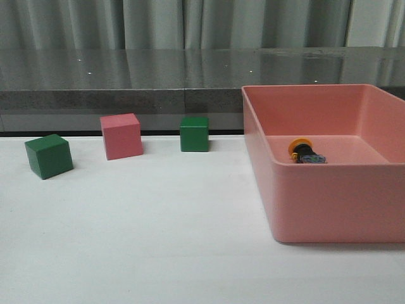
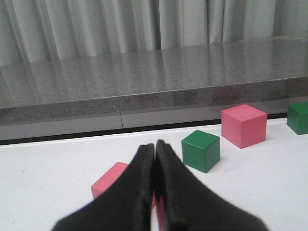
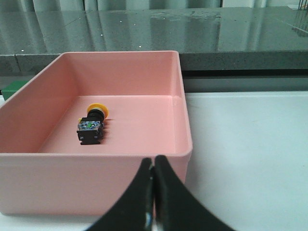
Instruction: Place and stand button with both arms
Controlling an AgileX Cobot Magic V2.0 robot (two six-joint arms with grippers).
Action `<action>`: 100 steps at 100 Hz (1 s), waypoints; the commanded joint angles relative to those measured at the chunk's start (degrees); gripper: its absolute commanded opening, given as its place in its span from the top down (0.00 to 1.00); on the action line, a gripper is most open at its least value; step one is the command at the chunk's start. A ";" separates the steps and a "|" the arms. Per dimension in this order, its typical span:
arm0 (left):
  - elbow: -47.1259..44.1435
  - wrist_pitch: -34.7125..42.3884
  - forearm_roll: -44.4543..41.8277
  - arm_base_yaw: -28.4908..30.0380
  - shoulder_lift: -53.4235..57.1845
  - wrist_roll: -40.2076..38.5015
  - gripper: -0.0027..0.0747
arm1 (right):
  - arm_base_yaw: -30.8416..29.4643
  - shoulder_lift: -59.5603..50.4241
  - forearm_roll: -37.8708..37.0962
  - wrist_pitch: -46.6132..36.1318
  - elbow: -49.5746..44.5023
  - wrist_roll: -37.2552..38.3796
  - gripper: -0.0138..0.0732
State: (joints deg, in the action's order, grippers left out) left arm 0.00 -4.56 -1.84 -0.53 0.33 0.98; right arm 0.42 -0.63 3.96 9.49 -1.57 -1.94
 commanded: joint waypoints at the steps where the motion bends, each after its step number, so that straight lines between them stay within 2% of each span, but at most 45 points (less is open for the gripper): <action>1: -1.65 4.56 0.50 0.10 1.79 -0.41 0.99 | 0.15 -0.89 -0.42 -4.91 0.78 0.06 0.91; 34: -1.65 4.56 0.50 0.10 1.79 -0.41 0.99 | 0.15 -0.89 -0.37 -7.88 1.05 0.06 0.91; 58: -1.65 4.56 0.50 0.10 1.79 -0.41 0.99 | 0.15 1.48 1.12 -0.79 9.84 0.06 0.91; 80: -1.65 4.56 0.50 0.10 1.79 -0.41 0.99 | 0.15 15.80 1.12 16.04 27.95 -0.19 0.91; 100: -1.65 4.56 0.50 0.10 1.79 -0.41 0.99 | 0.15 34.11 3.07 30.95 45.00 -4.77 0.91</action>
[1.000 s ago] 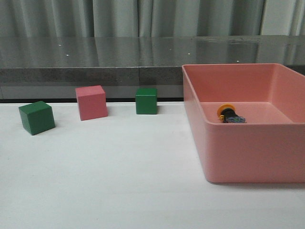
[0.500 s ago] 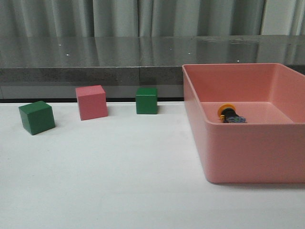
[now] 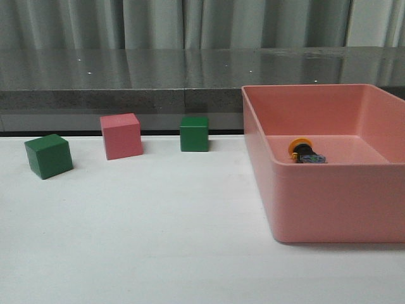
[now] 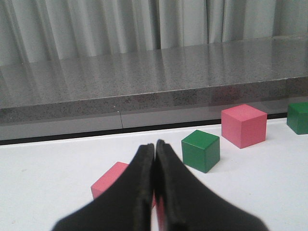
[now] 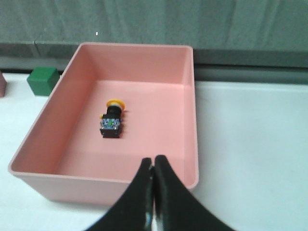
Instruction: Place and stand button with both arms
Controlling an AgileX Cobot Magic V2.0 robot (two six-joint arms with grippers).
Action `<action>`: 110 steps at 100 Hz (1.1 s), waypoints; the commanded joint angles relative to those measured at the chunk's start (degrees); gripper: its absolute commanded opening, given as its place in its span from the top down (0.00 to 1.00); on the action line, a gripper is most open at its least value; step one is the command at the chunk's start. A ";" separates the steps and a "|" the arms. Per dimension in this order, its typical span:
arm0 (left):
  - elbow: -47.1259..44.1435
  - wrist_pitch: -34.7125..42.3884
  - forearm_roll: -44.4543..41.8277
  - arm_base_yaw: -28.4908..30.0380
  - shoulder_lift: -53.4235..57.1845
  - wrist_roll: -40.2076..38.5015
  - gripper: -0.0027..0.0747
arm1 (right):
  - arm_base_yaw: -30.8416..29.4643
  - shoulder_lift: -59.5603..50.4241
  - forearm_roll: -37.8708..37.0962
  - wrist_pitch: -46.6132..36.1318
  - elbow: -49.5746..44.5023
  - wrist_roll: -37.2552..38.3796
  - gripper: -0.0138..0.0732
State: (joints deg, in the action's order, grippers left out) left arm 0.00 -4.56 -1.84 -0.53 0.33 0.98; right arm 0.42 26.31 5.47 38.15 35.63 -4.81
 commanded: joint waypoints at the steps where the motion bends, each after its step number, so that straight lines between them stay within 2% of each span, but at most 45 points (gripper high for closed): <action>1: -1.65 4.56 0.50 0.10 1.79 -0.41 0.99 | 0.15 7.76 1.70 3.00 8.89 -1.89 0.91; 22: -1.65 4.56 0.50 0.10 1.79 -0.41 0.99 | 0.15 23.32 4.38 4.45 20.31 -2.26 0.91; 39: -1.65 4.56 0.50 0.10 1.79 -0.41 0.99 | 0.15 32.56 5.22 2.31 23.57 -2.26 0.91; 46: -1.65 4.56 0.50 0.10 1.79 -0.41 0.99 | 0.15 35.58 5.28 2.32 24.32 -2.32 0.87; 55: -1.65 4.56 0.50 0.10 1.79 -0.41 0.99 | 0.15 38.49 6.04 2.38 25.20 -2.36 0.73; 60: -1.65 4.56 0.50 0.10 1.79 -0.41 0.99 | 0.15 39.51 6.69 2.17 25.44 -2.36 0.61; 70: -1.65 4.56 0.50 0.10 1.79 -0.41 0.99 | 0.15 40.39 8.35 -0.04 25.36 -2.36 0.29; 75: -1.65 4.56 0.50 0.10 1.79 -0.41 0.99 | 0.15 40.65 8.89 -1.06 25.36 -2.36 0.17; 80: -1.65 4.56 0.50 0.10 1.79 -0.41 0.99 | 0.15 40.91 9.47 -2.04 25.36 -2.83 0.11; 91: -1.65 4.56 0.50 0.10 1.79 -0.41 0.99 | 1.58 42.16 9.71 -3.10 25.65 -5.70 0.15; 110: -1.65 4.56 0.50 0.10 1.79 -0.41 0.99 | 5.24 48.31 9.71 -3.64 29.05 -5.87 0.25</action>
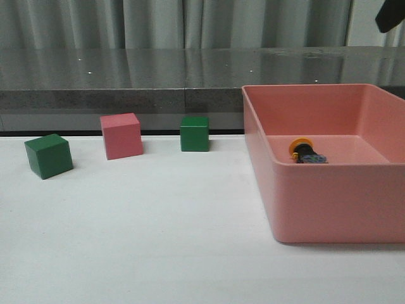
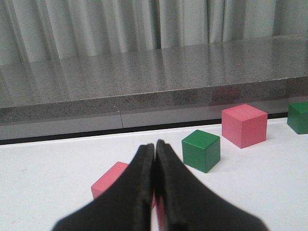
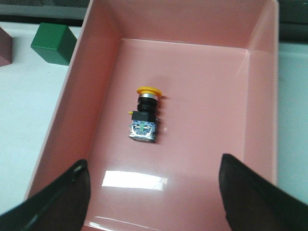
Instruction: Place and stand button with both arms
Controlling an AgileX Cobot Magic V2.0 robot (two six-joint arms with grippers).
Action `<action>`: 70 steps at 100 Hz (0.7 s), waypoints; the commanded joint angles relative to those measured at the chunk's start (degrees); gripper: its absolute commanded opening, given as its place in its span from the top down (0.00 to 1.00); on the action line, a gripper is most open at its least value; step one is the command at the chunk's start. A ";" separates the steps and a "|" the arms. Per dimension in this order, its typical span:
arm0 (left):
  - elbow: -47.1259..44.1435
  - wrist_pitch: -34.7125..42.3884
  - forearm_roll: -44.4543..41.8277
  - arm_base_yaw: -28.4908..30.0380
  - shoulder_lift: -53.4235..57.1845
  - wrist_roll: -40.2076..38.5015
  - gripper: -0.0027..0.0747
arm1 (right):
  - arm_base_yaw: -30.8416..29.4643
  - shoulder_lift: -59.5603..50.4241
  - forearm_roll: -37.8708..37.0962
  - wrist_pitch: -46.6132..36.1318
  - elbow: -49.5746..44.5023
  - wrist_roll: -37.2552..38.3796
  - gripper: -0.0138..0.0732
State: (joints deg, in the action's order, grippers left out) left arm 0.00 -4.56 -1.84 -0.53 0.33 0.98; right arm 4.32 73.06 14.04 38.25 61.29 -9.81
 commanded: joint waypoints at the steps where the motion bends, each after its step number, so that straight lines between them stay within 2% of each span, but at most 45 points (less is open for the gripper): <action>1: -1.65 4.56 0.50 0.10 1.79 -0.41 0.99 | 1.43 1.86 1.14 -3.81 3.74 -0.87 0.26; 44: -1.65 4.56 0.50 0.10 1.79 -0.41 0.99 | 4.80 21.81 1.33 -3.90 11.87 -0.81 0.26; 70: -1.65 4.56 0.50 0.10 1.79 -0.41 0.99 | 4.80 28.42 2.65 -7.39 12.35 -0.82 0.26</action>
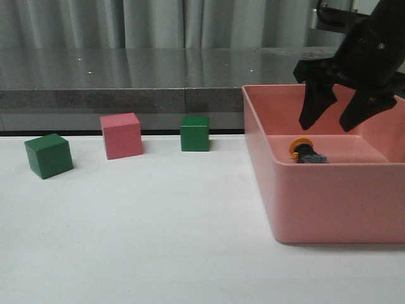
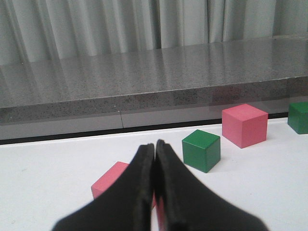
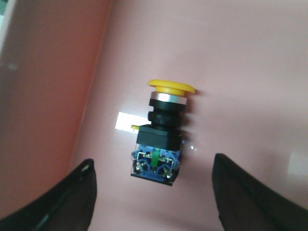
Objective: Place and stand button with both arms
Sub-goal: 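Lower the right gripper into the pink bin and grasp the yellow button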
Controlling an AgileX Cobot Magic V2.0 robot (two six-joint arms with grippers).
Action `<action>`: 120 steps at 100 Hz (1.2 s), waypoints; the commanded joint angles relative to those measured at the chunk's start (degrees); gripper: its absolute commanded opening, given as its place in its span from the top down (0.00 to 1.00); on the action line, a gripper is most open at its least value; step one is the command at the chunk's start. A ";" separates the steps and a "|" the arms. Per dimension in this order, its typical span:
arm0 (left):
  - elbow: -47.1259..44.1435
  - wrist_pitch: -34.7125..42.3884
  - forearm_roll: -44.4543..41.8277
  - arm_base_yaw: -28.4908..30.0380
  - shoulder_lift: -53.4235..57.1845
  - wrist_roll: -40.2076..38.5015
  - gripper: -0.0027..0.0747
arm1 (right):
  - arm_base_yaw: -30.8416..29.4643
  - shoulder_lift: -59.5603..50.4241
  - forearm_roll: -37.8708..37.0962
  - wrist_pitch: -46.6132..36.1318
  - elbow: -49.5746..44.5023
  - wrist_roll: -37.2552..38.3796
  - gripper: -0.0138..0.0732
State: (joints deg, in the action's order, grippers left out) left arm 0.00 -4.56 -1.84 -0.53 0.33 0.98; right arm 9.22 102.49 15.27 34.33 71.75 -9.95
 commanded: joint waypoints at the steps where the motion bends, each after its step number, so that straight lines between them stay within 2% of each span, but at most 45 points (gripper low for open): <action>1: -1.65 4.56 0.50 0.10 1.79 -0.41 0.99 | -0.09 -0.93 1.50 -3.69 1.90 -0.68 0.26; 59: -1.65 4.56 0.50 0.10 1.79 -0.41 0.99 | 0.97 7.30 1.49 -6.51 1.90 -0.64 0.27; 69: -1.65 4.56 0.50 0.10 1.79 -0.41 0.99 | 0.97 7.30 1.49 -6.67 1.90 -0.58 0.36; 81: -1.65 4.56 0.50 0.10 1.79 -0.41 0.99 | 0.97 7.30 1.49 -6.14 1.90 -0.58 0.59; 88: -1.65 4.56 0.50 0.10 1.79 -0.41 0.99 | 0.97 6.97 1.49 -5.29 1.90 -0.58 0.67; 102: -1.65 4.56 0.50 0.10 1.79 -0.41 0.99 | 0.97 3.93 0.87 -4.08 1.90 -0.58 0.67; 120: -1.65 4.56 0.50 0.10 1.79 -0.41 0.99 | 1.04 -5.17 0.43 -2.90 1.90 -0.65 0.67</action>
State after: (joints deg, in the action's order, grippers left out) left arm 0.00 -4.56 -1.84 -0.53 0.33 0.98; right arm 10.36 105.13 15.76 32.34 72.12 -9.95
